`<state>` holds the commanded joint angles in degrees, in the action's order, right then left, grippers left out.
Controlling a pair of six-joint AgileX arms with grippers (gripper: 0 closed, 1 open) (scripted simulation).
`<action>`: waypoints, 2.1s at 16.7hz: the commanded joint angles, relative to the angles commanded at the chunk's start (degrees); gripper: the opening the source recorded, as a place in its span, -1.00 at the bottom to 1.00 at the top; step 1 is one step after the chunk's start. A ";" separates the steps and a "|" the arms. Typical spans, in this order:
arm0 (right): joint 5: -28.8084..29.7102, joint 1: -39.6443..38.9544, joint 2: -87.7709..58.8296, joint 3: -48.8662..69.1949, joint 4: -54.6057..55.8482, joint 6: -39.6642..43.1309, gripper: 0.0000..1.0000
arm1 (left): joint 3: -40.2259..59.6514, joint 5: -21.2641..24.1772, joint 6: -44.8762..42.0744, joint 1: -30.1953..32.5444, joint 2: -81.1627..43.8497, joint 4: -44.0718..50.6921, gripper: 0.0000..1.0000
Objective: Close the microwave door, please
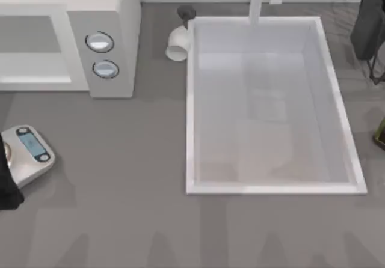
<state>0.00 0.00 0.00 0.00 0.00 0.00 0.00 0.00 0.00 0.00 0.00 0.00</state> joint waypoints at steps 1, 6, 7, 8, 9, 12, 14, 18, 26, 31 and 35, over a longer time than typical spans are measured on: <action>0.00 0.00 0.00 0.00 0.00 0.00 1.00 | 0.00 0.00 0.00 0.00 0.00 0.00 1.00; 0.00 0.00 0.00 0.00 0.00 0.00 1.00 | 0.00 0.00 0.00 0.00 0.00 0.00 0.25; 0.00 0.00 0.00 0.00 0.00 0.00 1.00 | 0.00 0.00 0.00 0.00 0.00 0.00 0.10; 0.00 0.00 0.00 0.00 0.00 0.00 1.00 | 0.00 0.00 0.00 0.00 0.00 0.00 -0.06; 0.00 0.00 0.00 0.00 0.00 0.00 1.00 | 0.00 0.00 0.00 0.00 0.00 0.00 -0.21; 0.00 0.00 0.00 0.00 0.00 0.00 1.00 | 0.00 0.00 0.00 0.00 0.00 0.00 -0.66; 0.00 0.00 0.00 0.00 0.00 0.00 1.00 | 0.00 0.00 0.00 0.00 0.00 0.00 -0.96; 0.00 0.00 0.00 0.00 0.00 0.00 1.00 | 0.00 0.00 0.00 0.00 0.00 0.00 -1.00; 0.00 0.00 0.00 0.00 0.00 0.00 1.00 | 0.70 2.25 0.01 -2.24 0.55 1.25 -1.00; 0.00 0.00 0.00 0.00 0.00 0.00 1.00 | 3.74 13.62 0.05 -13.62 2.98 6.70 -1.00; 0.00 0.00 0.00 0.00 0.00 0.00 1.00 | 5.63 20.52 0.08 -20.53 4.49 10.08 -1.00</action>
<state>0.00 0.00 0.00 0.00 0.00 0.00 5.63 20.52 0.08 -20.53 4.49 10.08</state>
